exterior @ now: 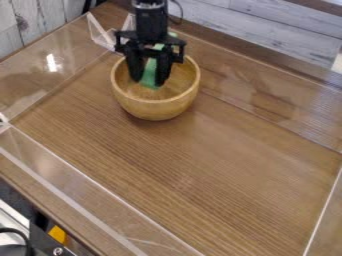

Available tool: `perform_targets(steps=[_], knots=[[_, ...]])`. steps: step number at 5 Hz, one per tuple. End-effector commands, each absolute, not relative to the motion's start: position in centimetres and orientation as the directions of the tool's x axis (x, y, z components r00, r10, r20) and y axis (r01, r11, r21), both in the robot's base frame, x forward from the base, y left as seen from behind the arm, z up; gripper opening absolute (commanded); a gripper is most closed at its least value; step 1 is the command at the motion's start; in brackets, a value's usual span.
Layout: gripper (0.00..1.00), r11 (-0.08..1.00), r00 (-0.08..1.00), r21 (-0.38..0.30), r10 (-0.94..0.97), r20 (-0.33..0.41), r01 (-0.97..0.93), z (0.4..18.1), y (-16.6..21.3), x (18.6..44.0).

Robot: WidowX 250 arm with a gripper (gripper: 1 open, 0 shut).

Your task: Put the green block in the brown bowl

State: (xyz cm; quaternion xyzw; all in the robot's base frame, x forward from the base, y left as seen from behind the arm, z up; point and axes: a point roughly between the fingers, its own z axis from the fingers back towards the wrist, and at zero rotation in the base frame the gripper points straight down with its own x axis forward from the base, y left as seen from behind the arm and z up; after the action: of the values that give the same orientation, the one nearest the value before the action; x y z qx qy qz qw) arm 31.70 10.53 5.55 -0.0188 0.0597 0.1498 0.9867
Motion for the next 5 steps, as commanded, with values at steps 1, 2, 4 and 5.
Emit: perform_targets(steps=[1, 2, 4, 5], knots=[[1.00, 0.930, 0.930, -0.031, 0.367, -0.020, -0.367, 8.7, 10.9, 32.1], [0.00, 0.913, 0.914, -0.040, 0.406, 0.000, -0.405, 9.2, 10.7, 32.1], [1.00, 0.896, 0.897, -0.034, 0.443, 0.004, -0.442, 11.1, 8.4, 33.0], [0.00, 0.880, 0.880, -0.023, 0.475, 0.000, -0.475, 10.7, 9.2, 33.0]])
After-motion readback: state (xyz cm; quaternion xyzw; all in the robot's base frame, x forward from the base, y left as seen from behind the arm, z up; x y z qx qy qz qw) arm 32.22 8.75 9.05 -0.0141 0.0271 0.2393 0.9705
